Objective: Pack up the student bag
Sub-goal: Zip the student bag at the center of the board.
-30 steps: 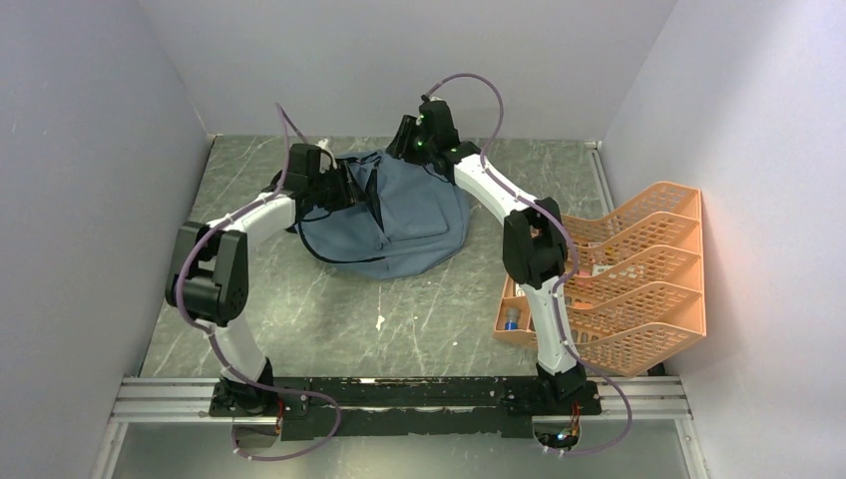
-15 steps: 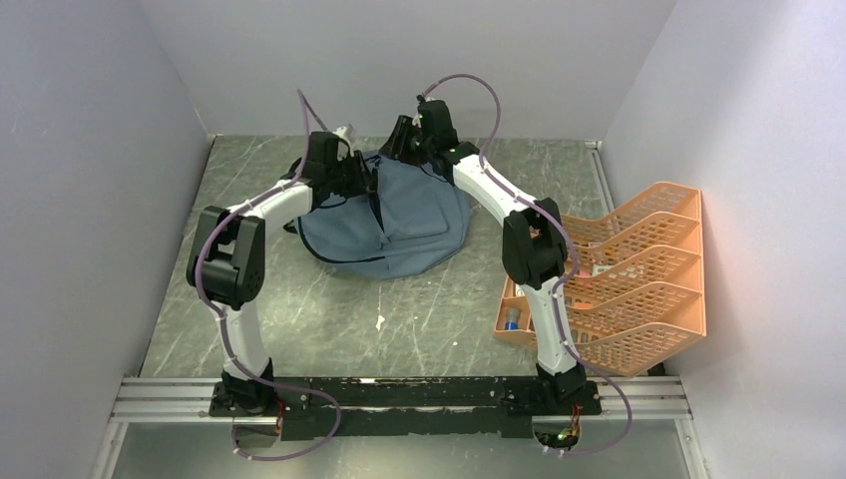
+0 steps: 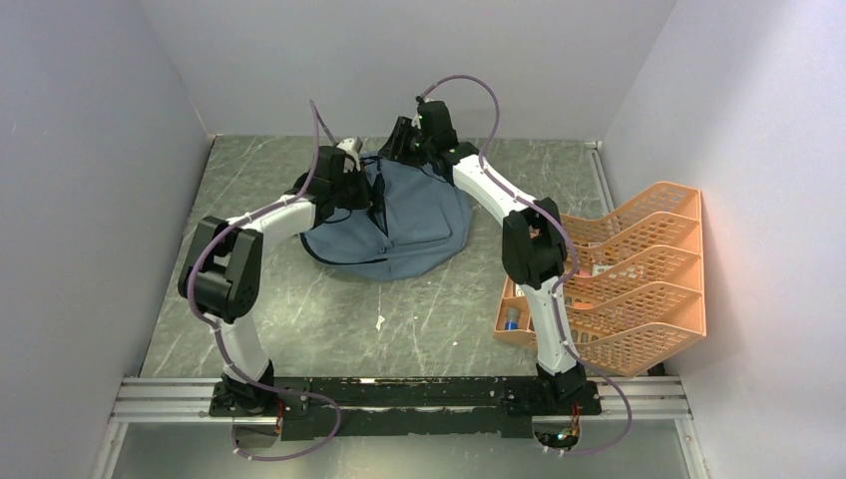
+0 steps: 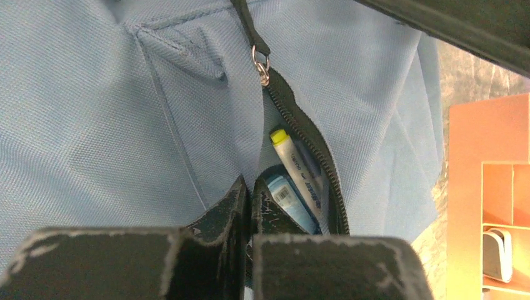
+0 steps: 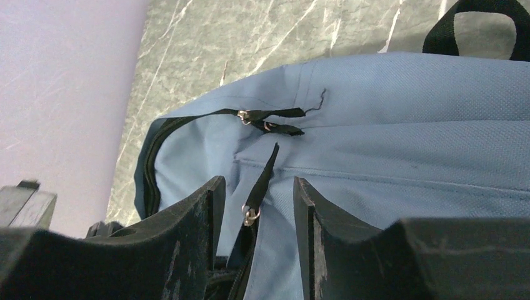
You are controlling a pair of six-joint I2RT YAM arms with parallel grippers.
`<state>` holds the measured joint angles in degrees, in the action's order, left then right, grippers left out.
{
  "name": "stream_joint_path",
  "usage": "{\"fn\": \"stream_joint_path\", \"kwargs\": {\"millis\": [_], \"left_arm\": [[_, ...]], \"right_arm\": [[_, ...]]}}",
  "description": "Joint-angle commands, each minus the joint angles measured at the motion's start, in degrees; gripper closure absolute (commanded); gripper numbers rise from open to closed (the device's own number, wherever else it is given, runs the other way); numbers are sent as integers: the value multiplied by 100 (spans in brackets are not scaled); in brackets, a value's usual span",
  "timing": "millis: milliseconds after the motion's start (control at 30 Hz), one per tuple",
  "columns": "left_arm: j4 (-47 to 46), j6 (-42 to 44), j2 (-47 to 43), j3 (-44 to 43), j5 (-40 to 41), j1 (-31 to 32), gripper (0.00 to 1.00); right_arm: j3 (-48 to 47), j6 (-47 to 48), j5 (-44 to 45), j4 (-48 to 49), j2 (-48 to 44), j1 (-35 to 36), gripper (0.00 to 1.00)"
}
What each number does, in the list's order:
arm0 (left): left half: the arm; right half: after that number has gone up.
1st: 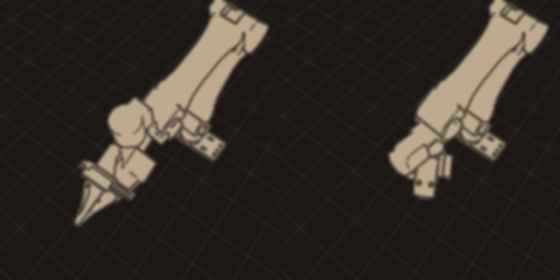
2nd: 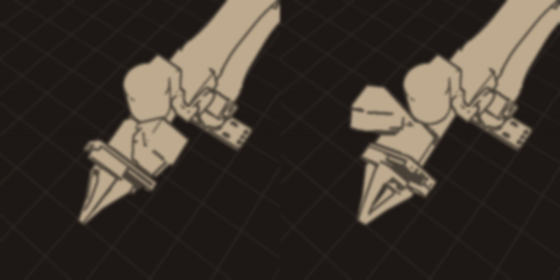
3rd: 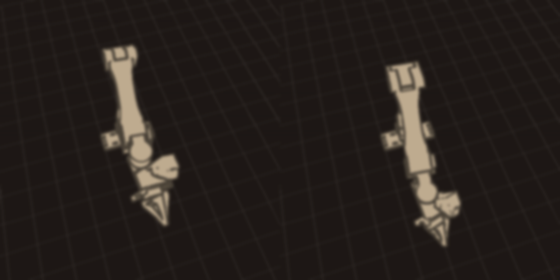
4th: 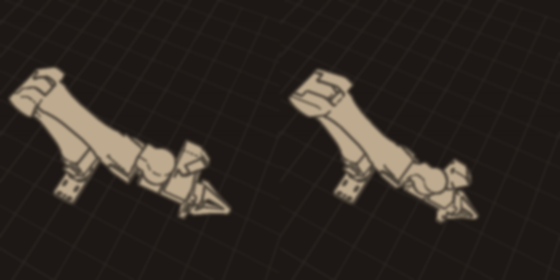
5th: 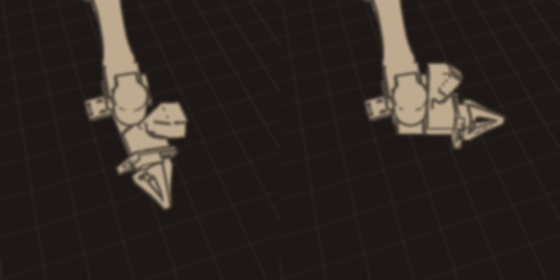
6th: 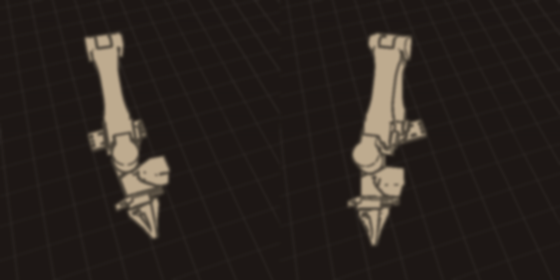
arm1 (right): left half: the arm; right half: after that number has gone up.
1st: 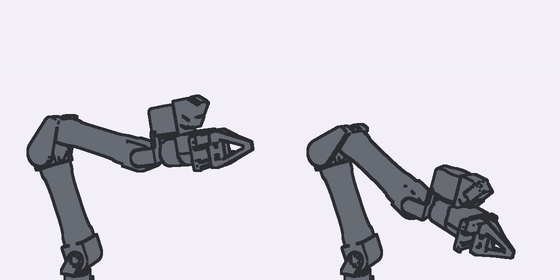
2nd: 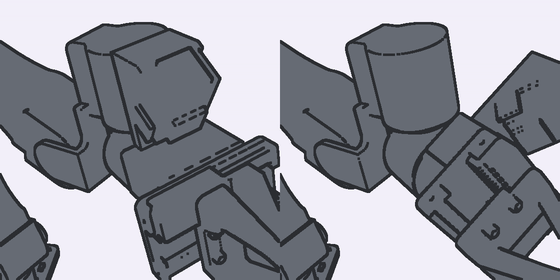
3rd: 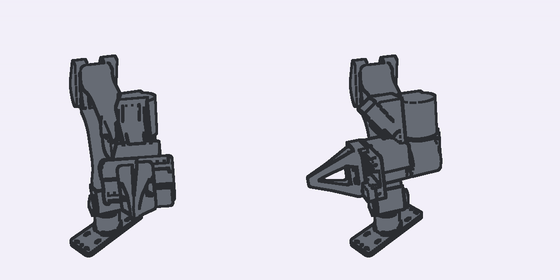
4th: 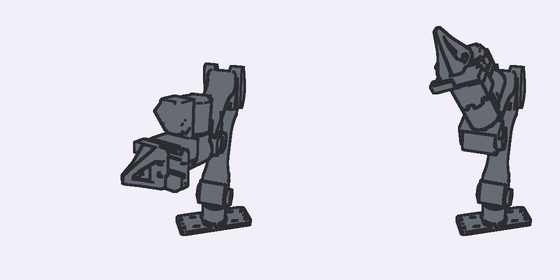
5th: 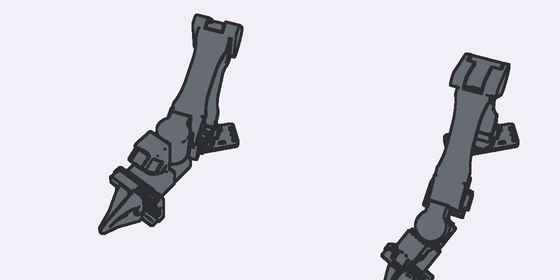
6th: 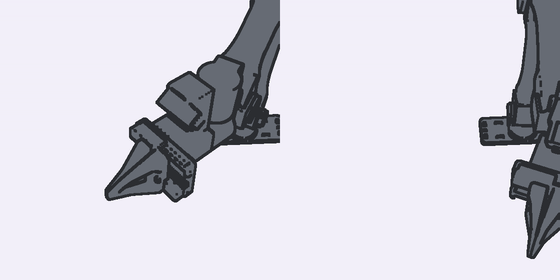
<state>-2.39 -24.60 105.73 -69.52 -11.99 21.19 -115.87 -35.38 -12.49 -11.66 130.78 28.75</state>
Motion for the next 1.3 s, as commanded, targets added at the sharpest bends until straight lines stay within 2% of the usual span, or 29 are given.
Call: {"fn": "stream_joint_path", "kwargs": {"millis": [0,333,733,1100,1267], "left_arm": [[-55,79,-349,388,0,298,95],[-233,93,-431,670,57,467,95],[-306,131,-446,719,73,573,95],[-341,148,-478,748,72,597,95],[-350,148,-488,776,68,597,95]], "right_arm": [[-98,2,-176,-129,139,-15,52],[-178,83,-448,-302,271,-7,52],[-801,236,-683,-513,752,45,54],[-1143,302,-877,-700,1095,95,68],[-1165,328,-979,-694,1131,95,81]]}}
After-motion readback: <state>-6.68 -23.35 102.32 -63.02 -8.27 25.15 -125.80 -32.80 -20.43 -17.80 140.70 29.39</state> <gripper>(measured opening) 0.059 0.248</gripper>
